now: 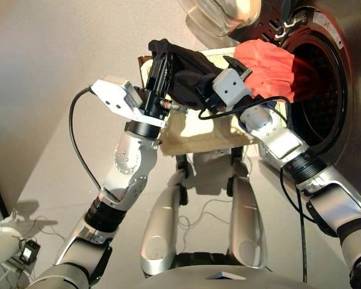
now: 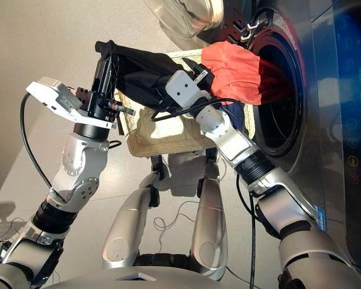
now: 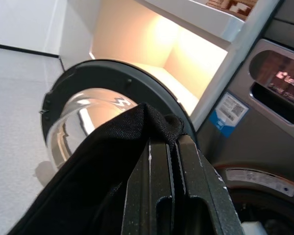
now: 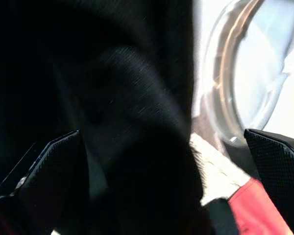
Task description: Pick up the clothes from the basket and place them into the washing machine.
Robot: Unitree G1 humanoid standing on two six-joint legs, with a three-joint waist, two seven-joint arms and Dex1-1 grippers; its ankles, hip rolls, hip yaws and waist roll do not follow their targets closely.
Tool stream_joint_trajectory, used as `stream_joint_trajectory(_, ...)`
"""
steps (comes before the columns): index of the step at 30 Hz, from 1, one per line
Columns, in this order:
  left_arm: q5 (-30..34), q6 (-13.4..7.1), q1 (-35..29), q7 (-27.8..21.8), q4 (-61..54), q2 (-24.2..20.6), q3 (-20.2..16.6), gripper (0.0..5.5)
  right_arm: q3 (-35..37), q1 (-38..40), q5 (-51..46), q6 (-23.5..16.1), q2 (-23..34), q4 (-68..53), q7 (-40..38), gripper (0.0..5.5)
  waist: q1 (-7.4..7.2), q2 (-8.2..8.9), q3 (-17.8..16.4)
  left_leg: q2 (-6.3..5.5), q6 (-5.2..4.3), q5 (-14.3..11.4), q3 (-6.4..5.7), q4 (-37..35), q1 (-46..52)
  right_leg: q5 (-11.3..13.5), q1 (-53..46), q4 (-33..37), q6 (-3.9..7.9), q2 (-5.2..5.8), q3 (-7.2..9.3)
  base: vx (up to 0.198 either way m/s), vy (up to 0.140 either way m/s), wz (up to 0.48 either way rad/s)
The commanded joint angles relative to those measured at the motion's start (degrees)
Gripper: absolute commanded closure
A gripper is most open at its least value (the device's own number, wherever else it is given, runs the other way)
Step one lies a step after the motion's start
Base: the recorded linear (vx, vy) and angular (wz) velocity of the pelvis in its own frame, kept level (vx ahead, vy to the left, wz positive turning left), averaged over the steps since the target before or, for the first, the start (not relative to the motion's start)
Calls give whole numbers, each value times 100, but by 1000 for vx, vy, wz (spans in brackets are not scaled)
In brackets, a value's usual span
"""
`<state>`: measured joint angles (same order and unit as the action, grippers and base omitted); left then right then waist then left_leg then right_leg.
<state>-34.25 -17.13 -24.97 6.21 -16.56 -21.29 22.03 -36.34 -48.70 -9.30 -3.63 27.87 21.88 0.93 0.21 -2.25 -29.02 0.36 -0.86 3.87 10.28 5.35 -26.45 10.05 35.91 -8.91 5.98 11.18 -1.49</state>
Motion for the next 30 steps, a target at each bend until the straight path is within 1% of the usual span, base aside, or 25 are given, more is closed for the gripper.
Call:
stream_joint_trajectory(1,40,-330,67,-35,-826,51,102,550,-259,-295,106,-91,-352,56,211,0,85,-54,603,96,-551,7,-24,356,-340,21,-268,238,599,334,17,0,0,0)
stream_joint_trajectory(4,62,-306,57,-75,-811,71,121,550,-458,-384,270,16,-459,294,466,0,86,-53,604,98,-550,4,-22,362,-350,17,-250,235,597,337,19,0,0,0)
stream_joint_trajectory(10,95,-308,-17,-86,-792,109,91,550,-578,-477,576,-9,-654,349,609,0,93,-76,607,83,-546,7,-24,351,-357,25,-226,237,603,341,15,0,0,0)
stream_joint_trajectory(15,124,-307,-84,-56,-757,148,117,550,-562,-512,624,-10,-774,310,618,0,94,-81,598,87,-540,13,-20,362,-376,18,-218,232,603,339,5,0,0,0)
stream_joint_trajectory(22,104,-321,-53,-7,-774,129,92,550,-464,-513,750,-41,-743,332,464,0,96,-79,587,85,-527,16,-18,352,-381,21,-190,217,602,335,-3,0,0,0)
stream_joint_trajectory(23,100,-317,-48,-4,-775,131,91,550,-460,-510,798,-43,-733,332,450,283,97,-77,586,85,-525,15,-17,350,-382,21,-190,219,600,338,1,0,0,0)
stream_joint_trajectory(24,104,-313,-45,9,-764,135,100,550,-442,-502,844,-53,-718,297,405,475,94,-78,585,86,-522,12,-19,350,-383,21,-184,217,598,340,-2,0,0,0)
stream_joint_trajectory(25,101,-313,-51,14,-758,140,96,550,-429,-497,870,-58,-704,292,388,550,96,-78,582,89,-520,9,-15,364,-385,19,-177,203,596,341,-2,0,0,0)
stream_joint_trajectory(30,91,-320,-39,48,-768,152,101,550,-309,-449,944,-91,-608,188,243,550,88,-79,575,91,-513,6,-18,369,-394,14,-173,203,598,331,-13,0,0,0)
